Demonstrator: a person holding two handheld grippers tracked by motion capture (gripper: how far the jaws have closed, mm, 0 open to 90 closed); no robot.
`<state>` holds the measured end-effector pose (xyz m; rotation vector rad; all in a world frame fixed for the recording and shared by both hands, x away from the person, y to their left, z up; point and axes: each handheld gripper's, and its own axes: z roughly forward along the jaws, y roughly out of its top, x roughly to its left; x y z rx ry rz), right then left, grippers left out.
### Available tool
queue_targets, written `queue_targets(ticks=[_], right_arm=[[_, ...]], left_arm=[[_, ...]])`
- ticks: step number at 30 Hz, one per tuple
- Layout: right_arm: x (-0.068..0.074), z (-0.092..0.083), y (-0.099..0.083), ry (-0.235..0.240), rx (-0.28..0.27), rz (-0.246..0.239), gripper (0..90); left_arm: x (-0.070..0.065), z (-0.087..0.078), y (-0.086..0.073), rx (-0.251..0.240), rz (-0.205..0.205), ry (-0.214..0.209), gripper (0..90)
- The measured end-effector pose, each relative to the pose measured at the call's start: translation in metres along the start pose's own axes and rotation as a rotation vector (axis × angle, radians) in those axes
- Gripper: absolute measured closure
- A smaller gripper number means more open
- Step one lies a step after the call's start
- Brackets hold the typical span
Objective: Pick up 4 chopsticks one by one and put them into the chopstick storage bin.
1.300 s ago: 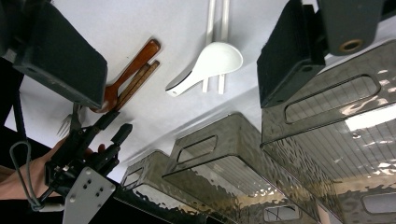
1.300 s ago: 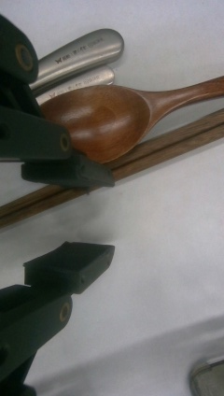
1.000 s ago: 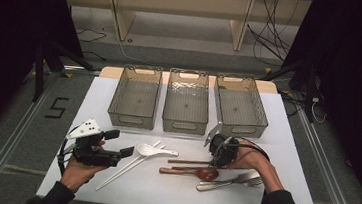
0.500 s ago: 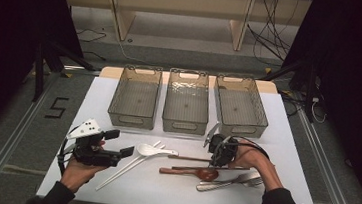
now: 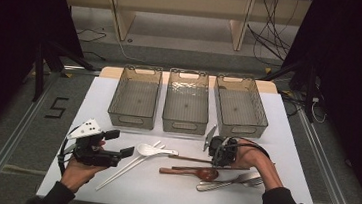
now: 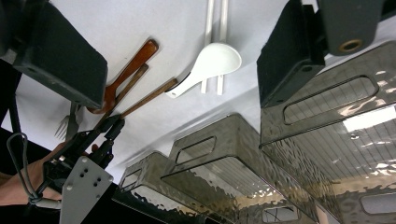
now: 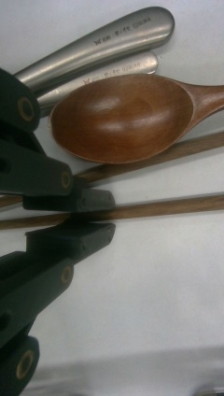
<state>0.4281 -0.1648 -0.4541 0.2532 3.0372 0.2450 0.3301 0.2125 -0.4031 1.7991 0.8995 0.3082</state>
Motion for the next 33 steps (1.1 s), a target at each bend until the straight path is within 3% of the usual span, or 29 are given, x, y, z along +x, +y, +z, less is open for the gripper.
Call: queue_targets(ticks=[19,33], right_arm=[[0.003,-0.001,0.001,-0.006,0.004,-0.100,85.5],[0.008,-0.020,0.004,-0.022,-0.070,-0.114,85.6]], left_arm=[[-0.001,0.001,0.000,0.002,0.001,-0.002,15.5],[-0.002,0.004,0.000,0.015,0.001,-0.011,15.5]])
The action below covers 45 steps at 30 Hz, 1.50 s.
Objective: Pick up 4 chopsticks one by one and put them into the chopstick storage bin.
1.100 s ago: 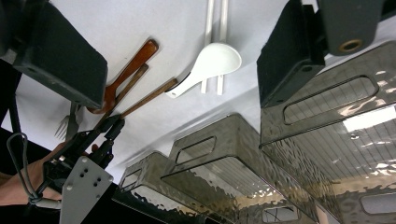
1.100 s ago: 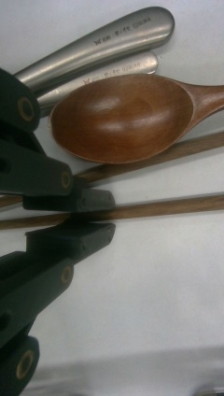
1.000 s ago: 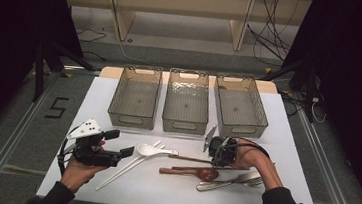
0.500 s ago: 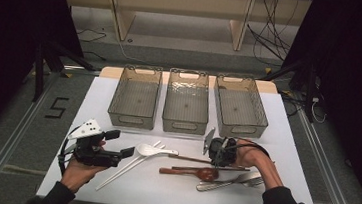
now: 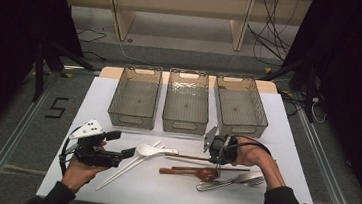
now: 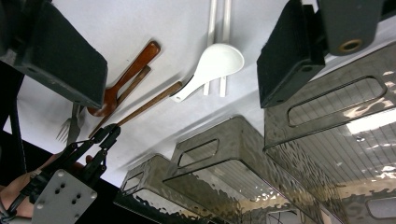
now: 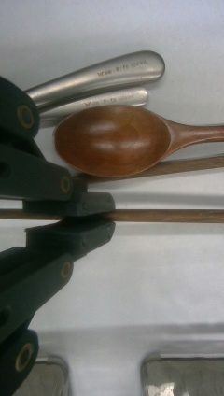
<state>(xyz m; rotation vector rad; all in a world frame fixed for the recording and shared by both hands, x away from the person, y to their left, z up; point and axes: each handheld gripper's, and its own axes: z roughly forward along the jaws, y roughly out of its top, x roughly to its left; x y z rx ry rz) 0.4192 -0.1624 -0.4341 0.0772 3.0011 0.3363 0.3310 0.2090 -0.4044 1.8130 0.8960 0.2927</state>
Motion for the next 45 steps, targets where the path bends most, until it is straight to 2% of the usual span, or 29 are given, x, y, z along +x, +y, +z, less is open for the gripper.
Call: queue_targets(ticks=[7,11,14,17,20,21,27,31,35,40,43,45], right_arm=[[0.002,-0.004,0.001,-0.001,-0.012,0.002,85.8],[0.003,-0.008,0.002,-0.009,-0.042,0.005,85.8],[0.004,-0.012,0.003,-0.009,-0.061,0.006,85.7],[0.007,-0.016,0.005,0.006,-0.077,-0.011,85.7],[0.010,-0.020,0.008,-0.001,-0.085,-0.022,85.7],[0.012,-0.021,0.009,-0.005,-0.088,-0.020,85.6],[0.016,-0.029,0.015,-0.014,-0.126,-0.037,85.6],[0.019,-0.032,0.017,-0.011,-0.136,-0.051,85.6],[0.022,-0.033,0.020,-0.012,-0.136,-0.061,85.6],[0.024,-0.035,0.024,-0.014,-0.154,-0.075,85.6],[0.025,-0.035,0.026,-0.014,-0.154,-0.083,85.6],[0.026,-0.035,0.026,-0.009,-0.155,-0.088,85.6]], left_arm=[[0.000,0.001,0.000,0.008,0.003,-0.006,15.5],[-0.001,0.004,0.000,0.016,0.008,-0.012,15.5],[-0.002,0.011,0.001,0.028,-0.004,-0.031,15.5],[-0.004,0.018,0.001,0.058,-0.013,-0.060,15.5],[-0.007,0.027,0.002,0.094,0.002,-0.082,15.5],[-0.009,0.030,0.002,0.121,0.009,-0.090,15.6],[-0.016,0.048,0.004,0.195,0.038,-0.112,15.7],[-0.020,0.060,0.006,0.255,0.084,-0.114,15.9],[-0.024,0.067,0.008,0.277,0.096,-0.136,17.3],[-0.033,0.070,0.015,0.311,0.162,-0.163,21.1],[-0.039,0.074,0.018,0.346,0.222,-0.158,23.4],[-0.041,0.076,0.018,0.370,0.240,-0.165,25.5]])
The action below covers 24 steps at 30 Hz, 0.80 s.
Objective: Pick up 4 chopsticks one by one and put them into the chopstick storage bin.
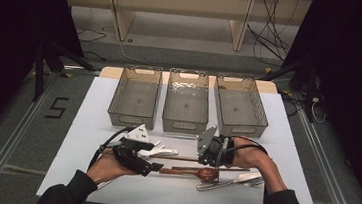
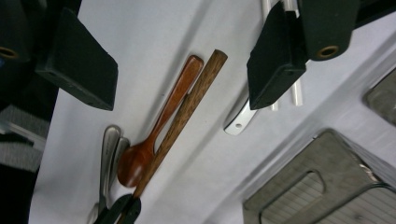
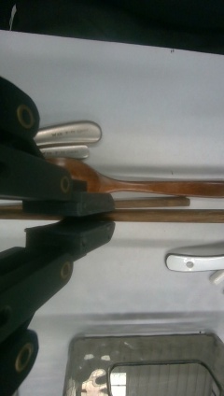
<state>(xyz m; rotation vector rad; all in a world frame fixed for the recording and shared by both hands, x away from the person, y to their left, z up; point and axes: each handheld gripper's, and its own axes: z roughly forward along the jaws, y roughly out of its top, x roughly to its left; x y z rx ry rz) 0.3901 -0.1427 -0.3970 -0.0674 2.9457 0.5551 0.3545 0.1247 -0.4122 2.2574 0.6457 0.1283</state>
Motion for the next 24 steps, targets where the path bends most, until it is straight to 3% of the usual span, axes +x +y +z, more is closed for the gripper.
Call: queue_targets(ticks=[2,15,24], right_arm=[[0.001,0.000,0.001,0.002,0.000,-0.001,85.6],[0.005,0.005,0.008,0.024,0.000,-0.027,85.6],[0.007,0.006,0.010,0.037,-0.001,-0.032,85.6]], left_arm=[[-0.002,0.003,0.001,0.027,0.025,0.001,28.7],[-0.007,0.012,0.002,0.112,0.084,0.041,46.1],[-0.011,0.016,0.002,0.148,0.144,0.020,61.4]])
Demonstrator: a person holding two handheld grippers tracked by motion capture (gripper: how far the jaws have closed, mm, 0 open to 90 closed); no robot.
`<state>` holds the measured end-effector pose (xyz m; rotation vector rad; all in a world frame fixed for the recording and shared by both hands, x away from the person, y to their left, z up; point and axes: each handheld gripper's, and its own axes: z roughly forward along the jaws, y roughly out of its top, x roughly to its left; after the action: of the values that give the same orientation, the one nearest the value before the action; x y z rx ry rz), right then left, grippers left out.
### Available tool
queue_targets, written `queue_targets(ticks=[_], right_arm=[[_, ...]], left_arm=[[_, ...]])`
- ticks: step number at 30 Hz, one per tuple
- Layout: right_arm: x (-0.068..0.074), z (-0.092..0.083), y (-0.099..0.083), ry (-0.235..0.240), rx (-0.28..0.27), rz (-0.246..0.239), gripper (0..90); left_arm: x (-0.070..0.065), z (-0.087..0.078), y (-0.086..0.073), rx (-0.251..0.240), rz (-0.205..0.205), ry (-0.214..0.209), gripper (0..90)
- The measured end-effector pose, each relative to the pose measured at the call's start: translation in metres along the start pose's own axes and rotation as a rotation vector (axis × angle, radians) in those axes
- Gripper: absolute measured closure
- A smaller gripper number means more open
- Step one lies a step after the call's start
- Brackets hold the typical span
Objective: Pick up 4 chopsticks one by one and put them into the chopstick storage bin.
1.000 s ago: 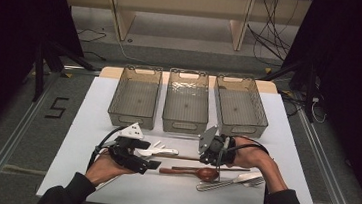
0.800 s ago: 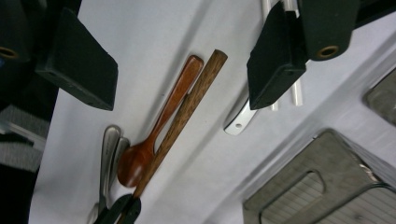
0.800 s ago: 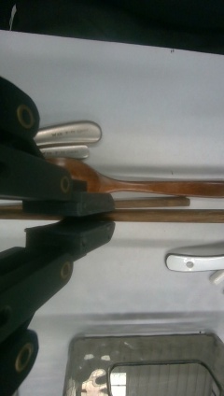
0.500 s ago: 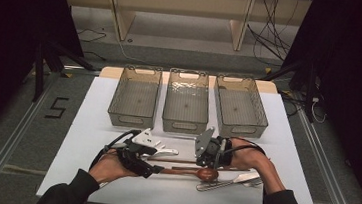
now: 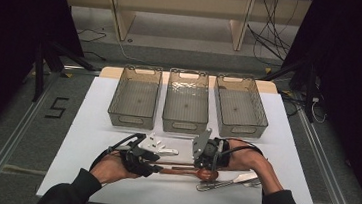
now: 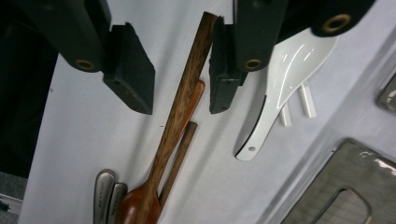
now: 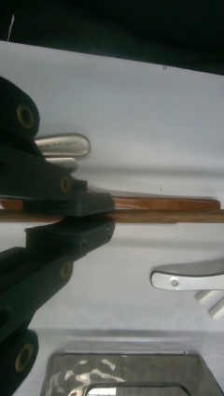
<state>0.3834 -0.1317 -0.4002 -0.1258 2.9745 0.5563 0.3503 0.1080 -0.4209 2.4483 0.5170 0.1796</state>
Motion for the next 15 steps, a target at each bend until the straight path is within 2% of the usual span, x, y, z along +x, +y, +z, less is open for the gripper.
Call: queue_targets(ticks=[4,7,11,15], right_arm=[[0.0013,0.0016,0.0012,0.012,0.003,-0.009,85.5],[0.0022,0.0031,0.0013,0.017,0.006,-0.015,85.5],[0.0026,0.0037,0.0016,0.025,0.009,-0.027,85.4],[0.0035,0.0053,0.0012,0.034,0.022,-0.041,84.9]], left_arm=[[-0.0034,0.0032,-0.0007,0.026,0.038,0.004,68.1],[-0.0035,0.0033,-0.0011,0.023,0.044,0.001,73.5],[-0.0053,0.0051,-0.0018,0.046,0.070,-0.020,76.4],[-0.0102,0.0047,-0.0004,0.050,0.125,-0.047,80.2]])
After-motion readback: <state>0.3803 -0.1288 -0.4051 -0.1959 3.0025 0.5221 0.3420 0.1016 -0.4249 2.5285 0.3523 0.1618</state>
